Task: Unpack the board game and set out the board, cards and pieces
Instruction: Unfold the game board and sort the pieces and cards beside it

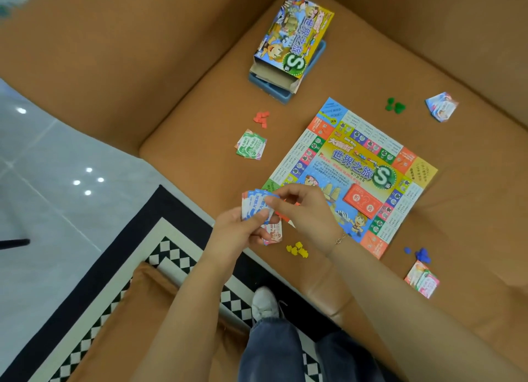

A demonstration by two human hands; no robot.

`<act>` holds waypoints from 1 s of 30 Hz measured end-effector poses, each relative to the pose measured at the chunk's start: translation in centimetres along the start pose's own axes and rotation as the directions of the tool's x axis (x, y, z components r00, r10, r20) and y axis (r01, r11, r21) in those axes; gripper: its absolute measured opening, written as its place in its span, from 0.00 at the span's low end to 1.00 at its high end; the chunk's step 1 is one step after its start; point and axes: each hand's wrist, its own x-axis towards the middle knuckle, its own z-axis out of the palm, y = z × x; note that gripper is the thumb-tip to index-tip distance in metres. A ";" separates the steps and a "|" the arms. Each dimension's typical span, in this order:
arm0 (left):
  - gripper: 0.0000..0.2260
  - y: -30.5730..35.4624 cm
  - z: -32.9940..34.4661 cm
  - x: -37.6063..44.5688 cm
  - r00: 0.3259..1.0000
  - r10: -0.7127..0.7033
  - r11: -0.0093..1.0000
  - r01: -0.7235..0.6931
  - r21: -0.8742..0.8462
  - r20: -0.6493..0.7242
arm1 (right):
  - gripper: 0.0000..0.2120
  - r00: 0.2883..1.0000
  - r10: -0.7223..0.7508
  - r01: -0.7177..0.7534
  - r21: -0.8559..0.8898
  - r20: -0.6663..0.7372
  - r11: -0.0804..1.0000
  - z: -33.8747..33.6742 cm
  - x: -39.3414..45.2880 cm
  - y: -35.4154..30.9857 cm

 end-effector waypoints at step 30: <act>0.12 8.4 -7.4 12.9 0.999 -0.032 0.999 0.032 -0.002 -0.005 | 0.06 0.918 -0.073 -0.154 -0.518 -0.391 0.841 4.8 15.9 1.5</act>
